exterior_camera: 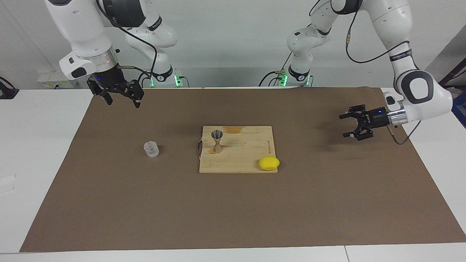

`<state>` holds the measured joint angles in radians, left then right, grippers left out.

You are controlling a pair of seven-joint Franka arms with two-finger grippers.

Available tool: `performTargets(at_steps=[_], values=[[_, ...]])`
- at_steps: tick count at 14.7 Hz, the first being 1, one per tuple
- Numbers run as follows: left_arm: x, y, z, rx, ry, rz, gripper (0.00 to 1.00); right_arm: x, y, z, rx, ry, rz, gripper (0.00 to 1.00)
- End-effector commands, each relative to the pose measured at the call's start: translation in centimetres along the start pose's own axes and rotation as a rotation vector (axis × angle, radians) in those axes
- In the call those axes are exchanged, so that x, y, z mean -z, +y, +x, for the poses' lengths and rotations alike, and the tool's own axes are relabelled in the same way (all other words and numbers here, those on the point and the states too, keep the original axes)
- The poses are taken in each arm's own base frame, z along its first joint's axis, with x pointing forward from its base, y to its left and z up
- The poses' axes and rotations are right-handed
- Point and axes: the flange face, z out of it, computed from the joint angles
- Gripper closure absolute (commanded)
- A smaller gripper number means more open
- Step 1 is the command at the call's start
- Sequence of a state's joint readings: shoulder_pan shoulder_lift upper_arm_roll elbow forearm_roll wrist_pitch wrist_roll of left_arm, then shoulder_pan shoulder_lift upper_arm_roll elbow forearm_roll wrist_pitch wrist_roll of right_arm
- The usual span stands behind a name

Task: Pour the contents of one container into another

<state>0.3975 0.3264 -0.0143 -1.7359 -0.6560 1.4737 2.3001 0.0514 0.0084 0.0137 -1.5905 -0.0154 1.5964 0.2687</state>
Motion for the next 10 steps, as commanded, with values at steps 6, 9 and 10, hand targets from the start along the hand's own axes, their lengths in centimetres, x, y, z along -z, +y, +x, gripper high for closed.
performTargets(at_steps=[6, 9, 10], values=[[9.0, -2.7, 1.2, 0.239, -0.330, -0.060, 0.00, -1.2, -1.2, 0.9, -0.510, -0.079, 0.162, 0.00], [9.9, -3.9, 7.6, 0.362, -0.514, -0.032, 0.00, -2.7, -1.6, 2.1, -0.771, -0.149, 0.216, 0.02], [9.8, -4.1, 9.7, 0.419, -0.553, -0.006, 0.00, -3.0, -1.2, 2.6, -0.861, -0.164, 0.236, 0.03]])
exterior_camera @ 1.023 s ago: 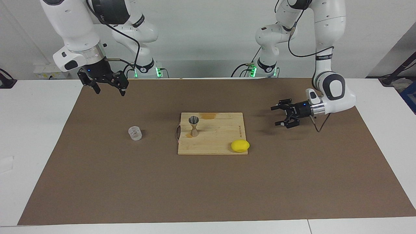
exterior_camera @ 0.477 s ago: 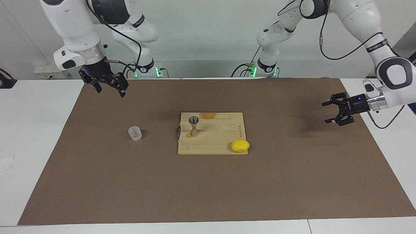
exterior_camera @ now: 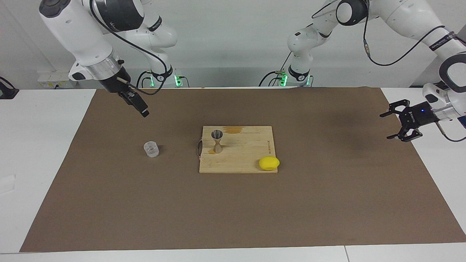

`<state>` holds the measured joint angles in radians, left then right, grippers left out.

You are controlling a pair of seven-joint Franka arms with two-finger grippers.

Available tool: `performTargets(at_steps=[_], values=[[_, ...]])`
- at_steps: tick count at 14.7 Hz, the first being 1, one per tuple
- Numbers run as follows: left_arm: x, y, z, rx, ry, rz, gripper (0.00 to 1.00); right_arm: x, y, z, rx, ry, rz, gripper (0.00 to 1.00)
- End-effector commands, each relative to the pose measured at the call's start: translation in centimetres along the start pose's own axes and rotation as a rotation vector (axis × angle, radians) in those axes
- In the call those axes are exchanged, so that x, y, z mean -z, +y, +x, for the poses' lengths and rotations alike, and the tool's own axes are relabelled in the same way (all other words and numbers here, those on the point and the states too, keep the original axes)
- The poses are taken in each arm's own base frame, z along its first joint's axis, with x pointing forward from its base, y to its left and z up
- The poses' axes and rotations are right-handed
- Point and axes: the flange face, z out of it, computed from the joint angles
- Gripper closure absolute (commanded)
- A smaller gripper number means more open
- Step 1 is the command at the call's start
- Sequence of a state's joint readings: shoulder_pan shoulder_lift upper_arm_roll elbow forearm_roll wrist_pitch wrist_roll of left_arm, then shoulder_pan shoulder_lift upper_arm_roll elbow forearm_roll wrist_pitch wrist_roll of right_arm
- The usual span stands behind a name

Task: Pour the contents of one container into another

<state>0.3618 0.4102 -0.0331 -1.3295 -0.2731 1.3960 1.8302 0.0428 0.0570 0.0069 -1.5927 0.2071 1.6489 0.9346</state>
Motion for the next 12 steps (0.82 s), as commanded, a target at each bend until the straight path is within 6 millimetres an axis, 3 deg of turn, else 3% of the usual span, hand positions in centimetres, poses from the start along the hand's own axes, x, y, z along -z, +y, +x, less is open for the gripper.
performTargets(at_steps=[1, 7, 8, 12], values=[[2.9, 1.8, 5.1, 0.193, -0.125, 0.032, 0.00, -1.0, -0.5, 1.8, -0.235, -0.051, 0.061, 0.03], [5.2, 5.2, 14.2, 0.748, -0.245, 0.167, 0.00, -4.2, 0.2, 7.1, -0.532, -0.207, 0.118, 0.04], [4.7, 5.5, 15.0, 0.838, -0.261, 0.179, 0.00, -5.1, 0.4, 8.0, -0.552, -0.226, 0.115, 0.11], [2.5, 6.7, 15.7, 1.152, -0.265, 0.186, 0.00, -7.4, 2.8, 11.9, -0.633, -0.269, 0.100, 0.08]])
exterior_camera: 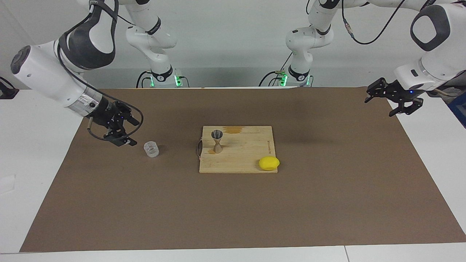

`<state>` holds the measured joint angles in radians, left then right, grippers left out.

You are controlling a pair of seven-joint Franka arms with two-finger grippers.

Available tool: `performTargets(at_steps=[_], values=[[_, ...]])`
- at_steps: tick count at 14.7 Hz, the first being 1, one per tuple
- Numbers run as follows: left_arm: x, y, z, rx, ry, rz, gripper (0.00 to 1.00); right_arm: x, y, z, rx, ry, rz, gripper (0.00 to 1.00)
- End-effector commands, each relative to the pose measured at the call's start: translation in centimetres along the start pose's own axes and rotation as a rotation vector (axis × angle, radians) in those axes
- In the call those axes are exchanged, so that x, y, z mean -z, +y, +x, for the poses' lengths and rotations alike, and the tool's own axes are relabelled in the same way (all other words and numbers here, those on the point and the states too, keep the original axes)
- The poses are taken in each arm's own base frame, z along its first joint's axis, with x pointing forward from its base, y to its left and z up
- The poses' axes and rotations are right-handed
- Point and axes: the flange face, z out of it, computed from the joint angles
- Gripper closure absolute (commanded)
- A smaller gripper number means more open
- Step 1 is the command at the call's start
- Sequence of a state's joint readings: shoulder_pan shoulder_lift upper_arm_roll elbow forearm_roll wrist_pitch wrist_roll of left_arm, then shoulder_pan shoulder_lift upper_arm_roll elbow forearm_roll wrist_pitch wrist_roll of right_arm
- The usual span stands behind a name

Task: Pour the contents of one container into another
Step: 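Reach the right gripper down toward the small clear glass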

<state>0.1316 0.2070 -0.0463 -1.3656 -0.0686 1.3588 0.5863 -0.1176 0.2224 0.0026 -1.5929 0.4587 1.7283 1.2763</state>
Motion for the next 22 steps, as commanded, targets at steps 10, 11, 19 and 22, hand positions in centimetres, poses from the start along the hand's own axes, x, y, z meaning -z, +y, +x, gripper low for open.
performTargets(at_steps=[10, 11, 19, 22], values=[[1.7, 2.7, -3.9, 0.406, 0.059, 0.054, 0.00, -6.8, 0.9, 9.1, -0.130, -0.089, 0.005, 0.00], [1.7, 2.4, -4.1, 0.413, 0.060, 0.067, 0.00, -7.0, 0.8, 9.4, -0.134, -0.089, 0.004, 0.00], [1.5, 1.9, -3.9, 0.566, 0.106, 0.143, 0.00, -9.0, 1.0, 10.4, -0.166, -0.114, 0.000, 0.00], [0.9, 1.5, -3.6, 0.555, 0.140, 0.210, 0.00, -9.6, 1.5, 11.9, -0.180, -0.137, 0.022, 0.00]])
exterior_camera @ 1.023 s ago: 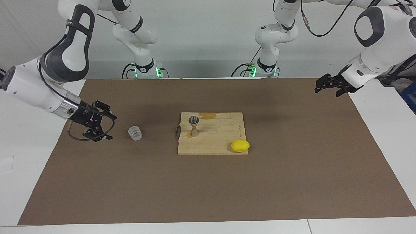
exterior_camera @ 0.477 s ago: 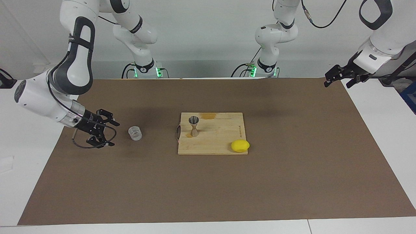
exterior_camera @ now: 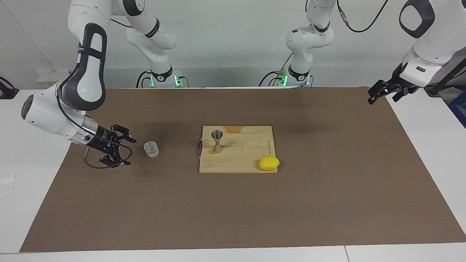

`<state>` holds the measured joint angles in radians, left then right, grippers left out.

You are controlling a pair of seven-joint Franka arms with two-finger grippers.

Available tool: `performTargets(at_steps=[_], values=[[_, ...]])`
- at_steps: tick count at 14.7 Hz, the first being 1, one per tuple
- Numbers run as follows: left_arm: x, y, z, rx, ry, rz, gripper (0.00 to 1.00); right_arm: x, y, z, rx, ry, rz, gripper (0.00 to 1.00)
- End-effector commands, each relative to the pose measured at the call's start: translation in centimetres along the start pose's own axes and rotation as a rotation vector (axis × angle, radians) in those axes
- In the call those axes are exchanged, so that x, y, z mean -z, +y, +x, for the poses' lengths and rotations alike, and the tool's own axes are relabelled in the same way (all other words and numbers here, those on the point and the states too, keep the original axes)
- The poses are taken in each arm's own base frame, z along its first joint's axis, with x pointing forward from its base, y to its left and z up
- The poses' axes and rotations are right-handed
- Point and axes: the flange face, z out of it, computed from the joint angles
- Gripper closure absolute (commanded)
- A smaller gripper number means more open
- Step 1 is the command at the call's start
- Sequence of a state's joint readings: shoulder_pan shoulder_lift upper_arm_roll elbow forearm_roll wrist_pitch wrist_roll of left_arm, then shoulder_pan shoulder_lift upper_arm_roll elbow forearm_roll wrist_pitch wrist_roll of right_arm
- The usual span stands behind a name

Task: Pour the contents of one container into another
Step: 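Reach the right gripper down toward the small clear glass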

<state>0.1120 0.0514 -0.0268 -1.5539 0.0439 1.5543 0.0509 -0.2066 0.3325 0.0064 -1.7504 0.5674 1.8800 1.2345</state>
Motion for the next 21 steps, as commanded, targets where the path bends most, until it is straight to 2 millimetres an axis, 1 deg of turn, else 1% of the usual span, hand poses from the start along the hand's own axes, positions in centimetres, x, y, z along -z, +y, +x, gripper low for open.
performTargets(at_steps=[1, 2, 5, 6, 7, 8, 10, 13, 15, 17, 20, 21], values=[[-0.1, 0.3, -1.1, 0.007, 0.032, 0.036, 0.00, -0.4, 0.4, 3.1, 0.008, -0.047, 0.028, 0.00], [-0.1, 0.3, -1.1, 0.007, 0.032, 0.036, 0.00, -0.5, 0.5, 3.9, 0.020, -0.053, 0.021, 0.00], [-0.2, 0.7, -1.1, -0.011, 0.027, 0.035, 0.00, -1.5, 0.6, 5.4, 0.015, -0.080, 0.016, 0.00], [-0.3, 0.9, -1.2, -0.014, 0.021, 0.035, 0.00, -2.1, 0.5, 6.4, 0.015, -0.093, 0.014, 0.00], [-0.1, 0.9, -1.2, -0.017, 0.023, 0.035, 0.00, -2.1, 0.7, 7.8, 0.027, -0.108, 0.020, 0.00], [-0.1, 0.9, -1.2, -0.019, 0.023, 0.035, 0.00, -2.5, 0.9, 8.3, 0.032, -0.118, 0.021, 0.00], [-0.2, 1.0, -1.2, -0.019, 0.022, 0.035, 0.00, -3.0, 1.1, 8.4, 0.026, -0.125, 0.020, 0.00], [-0.3, 1.0, -1.3, -0.010, 0.019, 0.035, 0.00, -4.8, 2.5, 8.6, 0.044, -0.152, 0.000, 0.00], [-0.3, 1.1, -2.0, -0.016, -0.015, 0.032, 0.00, -5.6, 3.2, 8.7, 0.070, -0.144, 0.002, 0.00], [-0.3, 1.1, -2.0, -0.016, -0.014, 0.032, 0.00, -6.3, 3.4, 8.4, 0.068, -0.152, 0.000, 0.00], [-0.5, 1.5, -1.9, -0.018, -0.015, -0.003, 0.00, -7.6, 4.5, 8.4, 0.091, -0.151, -0.002, 0.00], [-0.5, 1.6, -2.0, -0.018, -0.014, -0.004, 0.00, -7.7, 4.6, 8.2, 0.091, -0.161, 0.004, 0.00]])
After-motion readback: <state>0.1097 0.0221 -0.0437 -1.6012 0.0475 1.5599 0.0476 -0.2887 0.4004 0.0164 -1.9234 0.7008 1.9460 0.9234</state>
